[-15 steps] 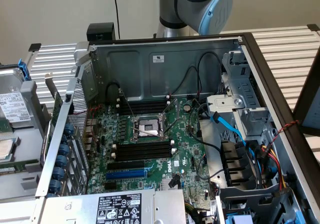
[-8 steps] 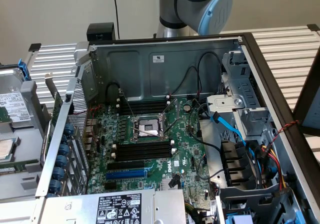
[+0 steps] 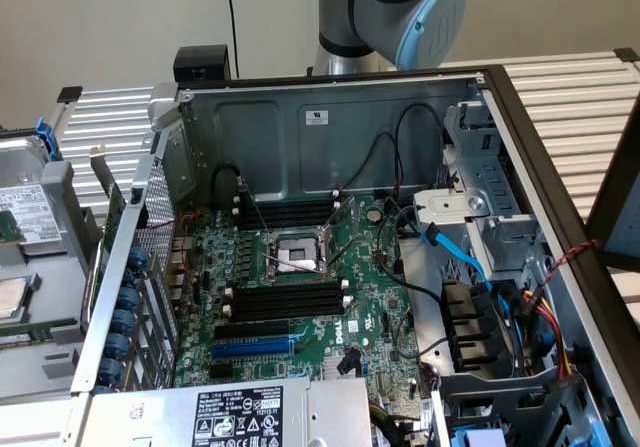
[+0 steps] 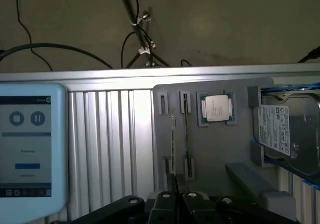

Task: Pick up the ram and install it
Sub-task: 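Pick up the ram and move it above insertion slot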

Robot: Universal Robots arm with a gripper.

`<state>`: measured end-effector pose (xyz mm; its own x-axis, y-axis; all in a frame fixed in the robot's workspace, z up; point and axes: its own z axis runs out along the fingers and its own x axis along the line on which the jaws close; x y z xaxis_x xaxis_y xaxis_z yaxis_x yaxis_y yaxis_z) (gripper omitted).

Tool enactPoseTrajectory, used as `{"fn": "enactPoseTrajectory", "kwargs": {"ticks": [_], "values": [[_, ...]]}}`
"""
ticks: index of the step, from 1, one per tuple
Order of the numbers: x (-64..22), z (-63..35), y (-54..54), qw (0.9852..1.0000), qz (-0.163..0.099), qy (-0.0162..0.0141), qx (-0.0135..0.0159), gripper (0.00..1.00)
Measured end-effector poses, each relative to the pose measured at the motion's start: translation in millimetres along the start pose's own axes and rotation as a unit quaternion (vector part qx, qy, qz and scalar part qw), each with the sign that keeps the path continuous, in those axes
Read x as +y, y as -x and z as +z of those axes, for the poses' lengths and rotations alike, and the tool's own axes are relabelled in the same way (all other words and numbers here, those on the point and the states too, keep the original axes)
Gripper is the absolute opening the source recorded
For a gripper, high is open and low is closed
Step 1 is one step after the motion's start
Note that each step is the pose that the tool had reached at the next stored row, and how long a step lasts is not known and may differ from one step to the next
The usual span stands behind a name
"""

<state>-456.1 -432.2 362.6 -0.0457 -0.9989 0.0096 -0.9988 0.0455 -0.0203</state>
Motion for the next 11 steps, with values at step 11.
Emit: {"fn": "enactPoseTrajectory", "kwargs": {"ticks": [11], "values": [[-12.2, -20.7, 2.9, 1.0, 0.002, -0.0018, 0.0, 0.12]]}}
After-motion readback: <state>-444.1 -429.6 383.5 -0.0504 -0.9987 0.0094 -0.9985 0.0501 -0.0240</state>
